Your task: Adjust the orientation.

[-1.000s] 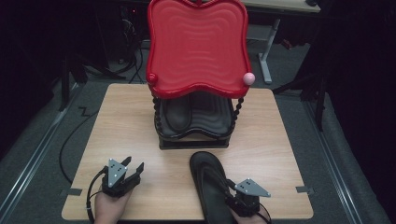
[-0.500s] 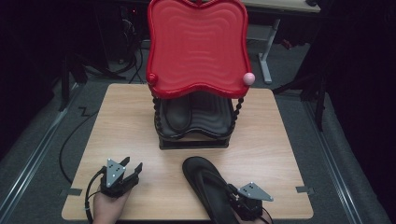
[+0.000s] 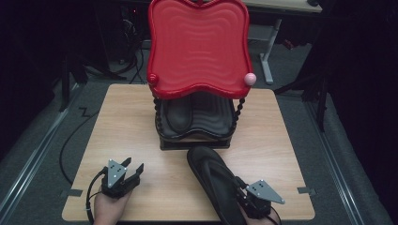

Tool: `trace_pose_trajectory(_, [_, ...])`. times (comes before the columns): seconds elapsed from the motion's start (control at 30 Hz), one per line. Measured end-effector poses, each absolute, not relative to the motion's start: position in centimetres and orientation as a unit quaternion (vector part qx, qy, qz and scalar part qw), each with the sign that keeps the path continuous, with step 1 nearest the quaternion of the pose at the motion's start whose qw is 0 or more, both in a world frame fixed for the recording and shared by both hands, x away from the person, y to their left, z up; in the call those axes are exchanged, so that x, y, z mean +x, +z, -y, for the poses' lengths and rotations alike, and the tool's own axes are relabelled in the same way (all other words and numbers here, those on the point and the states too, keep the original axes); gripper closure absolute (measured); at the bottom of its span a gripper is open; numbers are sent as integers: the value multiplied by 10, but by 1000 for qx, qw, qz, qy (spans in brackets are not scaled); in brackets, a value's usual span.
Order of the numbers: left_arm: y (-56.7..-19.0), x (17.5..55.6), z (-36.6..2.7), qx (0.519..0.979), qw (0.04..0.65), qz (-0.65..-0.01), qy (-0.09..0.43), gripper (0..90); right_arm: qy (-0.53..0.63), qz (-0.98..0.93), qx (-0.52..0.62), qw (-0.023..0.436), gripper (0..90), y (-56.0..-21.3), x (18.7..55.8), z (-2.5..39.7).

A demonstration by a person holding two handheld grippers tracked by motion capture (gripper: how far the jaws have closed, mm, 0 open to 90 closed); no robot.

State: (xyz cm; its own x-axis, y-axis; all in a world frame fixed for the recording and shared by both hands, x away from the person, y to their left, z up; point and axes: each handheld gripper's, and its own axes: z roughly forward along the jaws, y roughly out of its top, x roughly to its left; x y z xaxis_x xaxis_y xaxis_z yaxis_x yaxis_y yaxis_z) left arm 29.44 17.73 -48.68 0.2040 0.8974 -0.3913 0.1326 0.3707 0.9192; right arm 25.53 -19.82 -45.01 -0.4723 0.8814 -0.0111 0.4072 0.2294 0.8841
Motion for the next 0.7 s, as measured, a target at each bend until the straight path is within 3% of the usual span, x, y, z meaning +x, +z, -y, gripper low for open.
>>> trace_pose_trajectory(0.4, [-488, 294, -175, 471, 618, -551, 305, 473, 469, -683, 438, 350, 815, -393, 295, 197])
trace_pose_trajectory(0.7, [-487, 294, -177, 470, 620, -552, 301, 473, 458, -653, 445, 407, 812, -384, 349, 157])
